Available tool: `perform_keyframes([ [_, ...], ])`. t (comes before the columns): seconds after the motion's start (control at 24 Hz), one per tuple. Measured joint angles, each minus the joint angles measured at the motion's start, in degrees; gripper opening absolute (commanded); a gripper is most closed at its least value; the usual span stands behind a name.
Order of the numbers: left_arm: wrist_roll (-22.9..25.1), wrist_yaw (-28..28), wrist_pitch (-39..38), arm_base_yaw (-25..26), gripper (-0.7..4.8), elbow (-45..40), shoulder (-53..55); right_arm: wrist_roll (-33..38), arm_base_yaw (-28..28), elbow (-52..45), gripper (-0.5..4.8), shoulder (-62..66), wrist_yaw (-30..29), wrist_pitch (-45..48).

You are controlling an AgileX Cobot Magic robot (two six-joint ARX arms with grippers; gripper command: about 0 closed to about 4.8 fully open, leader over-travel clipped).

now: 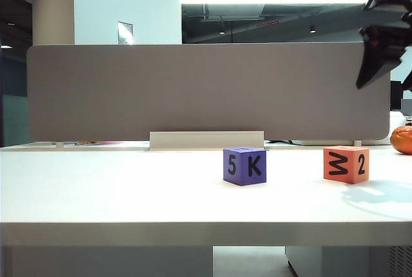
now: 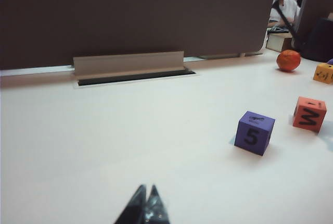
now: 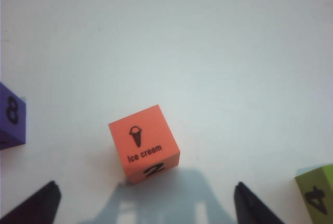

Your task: Stack one letter block on top of another letter block.

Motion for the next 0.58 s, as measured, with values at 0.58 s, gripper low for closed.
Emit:
perform_keyframes([
  [0.58, 0.0, 1.4, 1.4, 0.0, -0.06, 0.0, 0.1, -7.8, 1.8, 7.1, 4.79, 14.1, -3.8, -2.1],
])
